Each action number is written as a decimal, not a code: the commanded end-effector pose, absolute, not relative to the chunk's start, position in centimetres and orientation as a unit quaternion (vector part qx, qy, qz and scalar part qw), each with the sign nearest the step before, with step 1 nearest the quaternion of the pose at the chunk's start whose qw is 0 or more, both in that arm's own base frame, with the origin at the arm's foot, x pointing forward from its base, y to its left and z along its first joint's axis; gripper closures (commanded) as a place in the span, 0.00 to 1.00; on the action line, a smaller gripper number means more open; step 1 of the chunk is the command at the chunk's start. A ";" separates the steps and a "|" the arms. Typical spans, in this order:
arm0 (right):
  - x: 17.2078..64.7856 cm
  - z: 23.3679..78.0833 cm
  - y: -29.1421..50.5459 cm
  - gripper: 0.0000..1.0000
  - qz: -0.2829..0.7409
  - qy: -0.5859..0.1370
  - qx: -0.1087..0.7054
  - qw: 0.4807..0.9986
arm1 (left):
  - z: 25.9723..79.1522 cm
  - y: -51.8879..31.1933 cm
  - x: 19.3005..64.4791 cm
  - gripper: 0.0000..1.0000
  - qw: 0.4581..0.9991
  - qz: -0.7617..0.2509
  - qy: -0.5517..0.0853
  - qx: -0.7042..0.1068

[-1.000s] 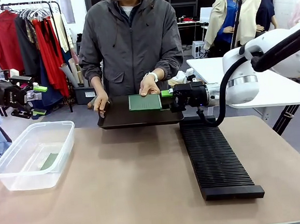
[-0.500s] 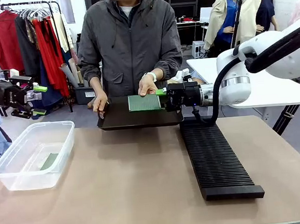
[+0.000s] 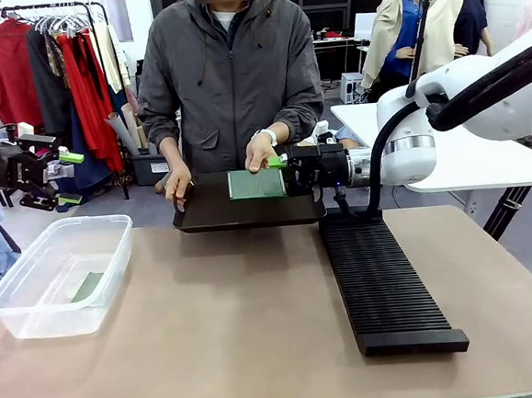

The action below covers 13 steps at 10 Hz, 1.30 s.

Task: Sort PCBs into racks and boxes based on the side picked up.
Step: Pick up the Blank PCB handed by the Human.

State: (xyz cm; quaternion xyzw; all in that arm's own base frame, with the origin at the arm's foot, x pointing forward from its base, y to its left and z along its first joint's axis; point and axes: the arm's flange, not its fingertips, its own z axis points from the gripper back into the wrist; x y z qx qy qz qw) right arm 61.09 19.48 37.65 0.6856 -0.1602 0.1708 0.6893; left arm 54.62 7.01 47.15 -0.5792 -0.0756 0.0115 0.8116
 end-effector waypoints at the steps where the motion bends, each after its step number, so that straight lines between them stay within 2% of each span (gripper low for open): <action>1: 62.0 38.1 20.4 0.23 0.154 -0.156 0.692 0.688 | 47.4 7.0 54.4 0.03 0.815 0.011 -0.078 -0.574; 3: 62.0 37.9 20.4 0.49 0.151 -0.154 0.693 0.688 | 47.4 7.0 54.4 0.03 0.815 0.011 -0.078 -0.574; 6: 62.1 37.7 20.4 0.96 0.145 -0.144 0.695 0.690 | 47.4 7.0 54.4 0.03 0.815 0.011 -0.078 -0.574; 7: 62.1 37.7 20.4 1.00 0.143 -0.141 0.695 0.691 | 47.4 7.0 54.4 0.03 0.815 0.011 -0.078 -0.574; 13: 62.1 37.4 20.6 1.00 0.134 -0.129 0.690 0.700 | 47.4 7.0 54.4 0.03 0.815 0.011 -0.078 -0.574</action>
